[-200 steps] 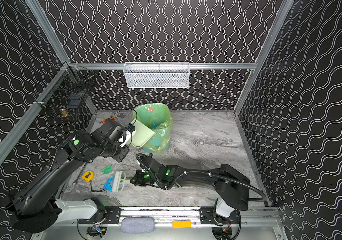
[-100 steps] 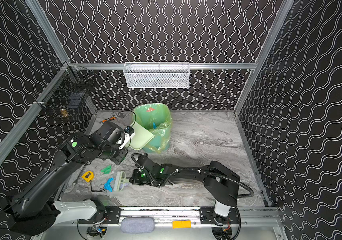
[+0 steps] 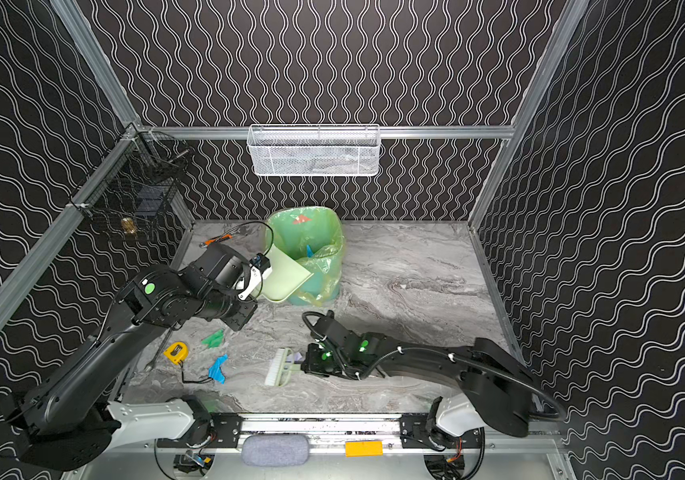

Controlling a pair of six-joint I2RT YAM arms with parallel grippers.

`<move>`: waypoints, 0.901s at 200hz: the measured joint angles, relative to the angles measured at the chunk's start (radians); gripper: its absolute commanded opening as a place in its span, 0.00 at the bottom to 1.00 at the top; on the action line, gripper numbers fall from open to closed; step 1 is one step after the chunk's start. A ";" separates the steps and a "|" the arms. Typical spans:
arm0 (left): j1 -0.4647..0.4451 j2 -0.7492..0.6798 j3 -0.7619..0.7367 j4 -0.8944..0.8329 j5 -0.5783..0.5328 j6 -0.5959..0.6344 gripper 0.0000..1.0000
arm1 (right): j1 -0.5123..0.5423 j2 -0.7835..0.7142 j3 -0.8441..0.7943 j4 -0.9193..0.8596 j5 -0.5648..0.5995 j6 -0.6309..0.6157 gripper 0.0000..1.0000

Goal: Sweep away the paper scraps from the table
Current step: 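Lower the empty dustpan near the lavender scrap while the right gripper brings the brush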

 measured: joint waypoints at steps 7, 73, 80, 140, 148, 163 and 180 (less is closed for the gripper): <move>0.000 -0.001 0.000 -0.001 0.006 0.004 0.09 | -0.014 -0.034 -0.014 -0.026 0.000 0.000 0.00; -0.068 0.023 0.076 -0.041 0.026 0.025 0.10 | -0.145 -0.256 -0.013 -0.311 0.012 -0.076 0.00; -0.081 0.029 0.088 -0.048 0.024 0.025 0.10 | -0.145 -0.256 0.002 -0.325 0.003 -0.089 0.00; -0.192 0.055 0.129 -0.078 0.006 0.017 0.10 | -0.169 -0.159 0.076 -0.348 -0.045 -0.156 0.00; -0.213 0.055 0.119 -0.080 -0.003 0.004 0.10 | -0.185 -0.151 0.076 -0.353 -0.045 -0.170 0.00; -0.248 0.054 0.092 -0.082 -0.013 -0.020 0.10 | -0.227 -0.154 0.068 -0.373 -0.058 -0.203 0.00; -0.286 0.050 0.062 -0.087 0.004 -0.039 0.10 | -0.282 -0.179 0.050 -0.410 -0.077 -0.248 0.00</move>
